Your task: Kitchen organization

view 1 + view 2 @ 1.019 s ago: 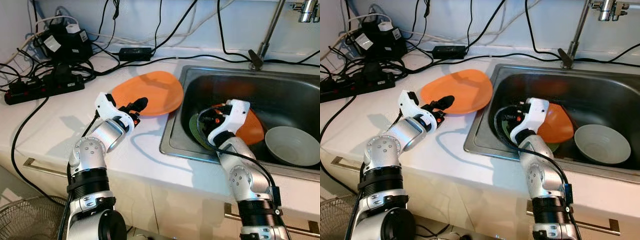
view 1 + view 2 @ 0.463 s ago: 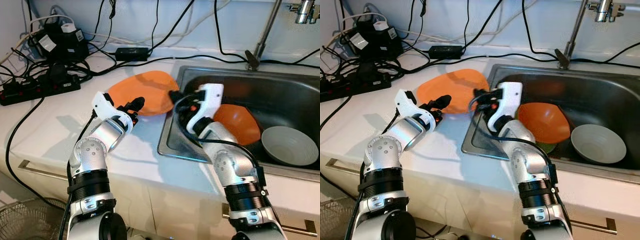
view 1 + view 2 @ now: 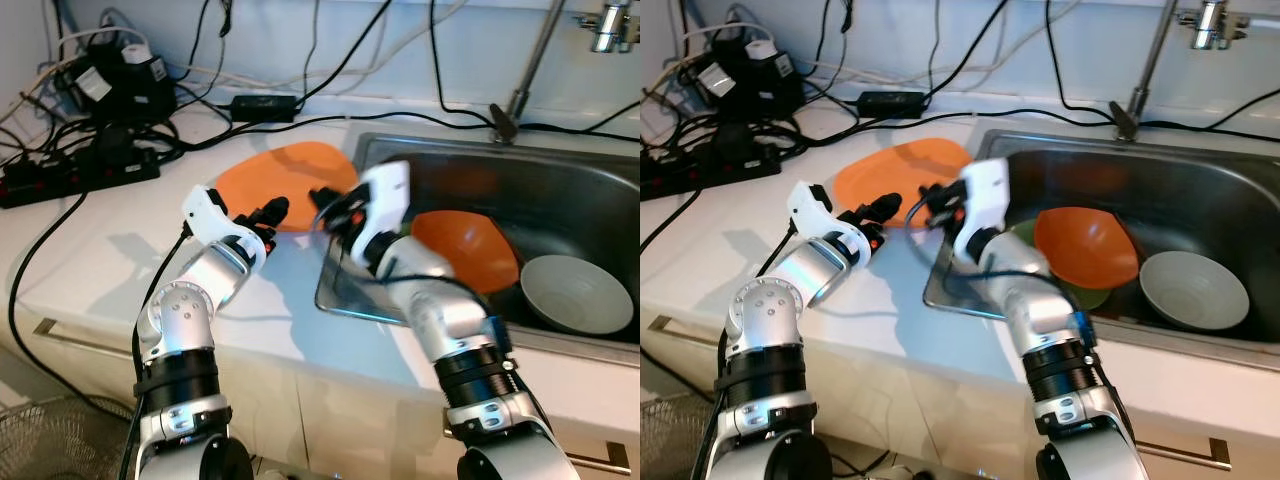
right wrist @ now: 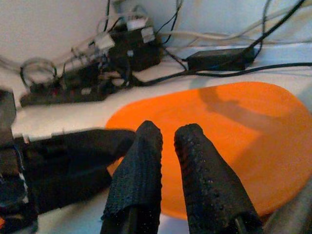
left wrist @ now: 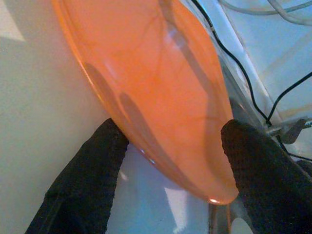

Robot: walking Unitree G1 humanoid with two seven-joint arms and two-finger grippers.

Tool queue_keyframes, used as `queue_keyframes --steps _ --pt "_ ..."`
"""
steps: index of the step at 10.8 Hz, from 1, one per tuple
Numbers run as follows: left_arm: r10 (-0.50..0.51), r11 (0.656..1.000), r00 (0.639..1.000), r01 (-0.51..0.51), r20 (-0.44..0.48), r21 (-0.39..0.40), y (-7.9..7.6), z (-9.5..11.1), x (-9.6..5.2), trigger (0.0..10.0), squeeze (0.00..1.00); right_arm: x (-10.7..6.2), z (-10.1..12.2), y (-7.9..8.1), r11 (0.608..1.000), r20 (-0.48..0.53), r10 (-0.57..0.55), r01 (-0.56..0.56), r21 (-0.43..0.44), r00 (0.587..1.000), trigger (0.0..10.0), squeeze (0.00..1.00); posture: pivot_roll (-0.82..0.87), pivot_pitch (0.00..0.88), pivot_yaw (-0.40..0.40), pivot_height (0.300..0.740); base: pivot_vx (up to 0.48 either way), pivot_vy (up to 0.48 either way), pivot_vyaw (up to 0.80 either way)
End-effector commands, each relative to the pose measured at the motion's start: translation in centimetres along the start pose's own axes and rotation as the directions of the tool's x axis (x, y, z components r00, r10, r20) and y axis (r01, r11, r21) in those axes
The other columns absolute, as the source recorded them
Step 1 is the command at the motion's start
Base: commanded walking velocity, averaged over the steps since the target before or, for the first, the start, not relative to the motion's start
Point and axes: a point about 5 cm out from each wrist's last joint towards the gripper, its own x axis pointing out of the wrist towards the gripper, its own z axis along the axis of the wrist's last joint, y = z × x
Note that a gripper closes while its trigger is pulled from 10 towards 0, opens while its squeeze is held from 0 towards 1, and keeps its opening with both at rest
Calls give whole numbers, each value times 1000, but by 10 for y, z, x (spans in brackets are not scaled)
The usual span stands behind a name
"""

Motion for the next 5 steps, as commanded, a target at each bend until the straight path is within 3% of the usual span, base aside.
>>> queue_keyframes --steps 1,2,5 --pt "101 995 992 -100 -69 11 17 -16 1 10000 0 3 7 1 997 24 2 0 -78 1000 10000 0 103 0 48 740 0 0 0" --pt "109 994 992 -107 -66 31 19 -16 0 10000 0 1 9 -7 993 21 -39 41 -108 999 10000 0 102 0 48 740 0 0 0" --pt "111 993 992 -107 -66 57 21 -16 -3 10000 0 -17 9 -20 945 42 -62 72 -320 997 10000 0 93 0 54 740 0 0 0"
